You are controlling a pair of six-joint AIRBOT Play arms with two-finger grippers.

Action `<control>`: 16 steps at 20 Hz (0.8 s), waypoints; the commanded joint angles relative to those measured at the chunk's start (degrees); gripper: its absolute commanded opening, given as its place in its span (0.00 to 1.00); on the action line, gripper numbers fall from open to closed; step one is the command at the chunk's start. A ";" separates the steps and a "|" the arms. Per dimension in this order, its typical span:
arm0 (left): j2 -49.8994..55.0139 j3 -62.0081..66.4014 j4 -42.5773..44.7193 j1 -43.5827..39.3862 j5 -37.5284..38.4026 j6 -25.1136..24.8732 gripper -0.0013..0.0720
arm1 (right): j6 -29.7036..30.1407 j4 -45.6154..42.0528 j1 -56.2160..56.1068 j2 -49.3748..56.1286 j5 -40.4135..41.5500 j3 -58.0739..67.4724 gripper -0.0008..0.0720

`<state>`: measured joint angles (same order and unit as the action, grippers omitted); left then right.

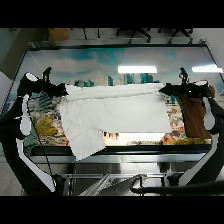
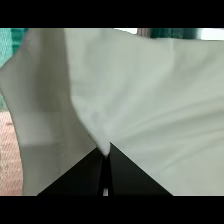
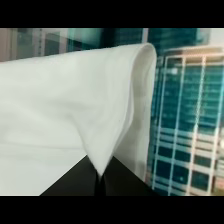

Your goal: Fold the shirts.

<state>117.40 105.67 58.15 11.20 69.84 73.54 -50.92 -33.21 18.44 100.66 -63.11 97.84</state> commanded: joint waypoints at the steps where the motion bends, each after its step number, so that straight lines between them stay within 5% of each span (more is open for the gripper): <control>1: 0.02 -1.36 1.11 0.02 -1.49 0.02 0.04 | -0.09 -0.48 -0.09 0.02 0.07 0.07 0.03; 4: -0.02 -1.36 -3.78 0.00 -0.76 0.00 0.05 | -0.11 -0.42 -0.37 -0.15 -0.79 0.09 0.06; 5: -0.02 -1.36 -5.44 0.02 -0.02 0.02 0.34 | -0.11 -0.44 -0.44 -0.42 -1.44 0.09 0.23; 6: -0.02 -1.29 -6.86 0.02 1.33 0.24 0.78 | -0.17 -0.46 -0.37 -0.87 -2.34 0.11 0.34; 7: -0.02 -1.11 -7.19 0.02 2.08 0.52 0.84 | -0.20 -0.46 -0.26 -1.18 -2.91 0.11 0.36; 10: -0.33 5.29 -6.69 2.47 19.17 9.57 0.83 | -4.76 -5.97 3.04 -7.74 -8.87 0.11 0.56; 12: -3.50 4.92 -3.43 4.02 27.36 14.34 0.83 | -9.05 -14.64 5.46 -12.57 -13.42 0.04 0.56; 16: -19.91 -14.86 13.00 3.21 26.82 15.91 0.83 | -12.09 -21.70 8.20 -19.28 -18.93 -7.61 0.56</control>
<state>106.61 101.21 61.82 14.50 93.62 86.74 -60.10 -49.01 24.84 85.89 -77.14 94.70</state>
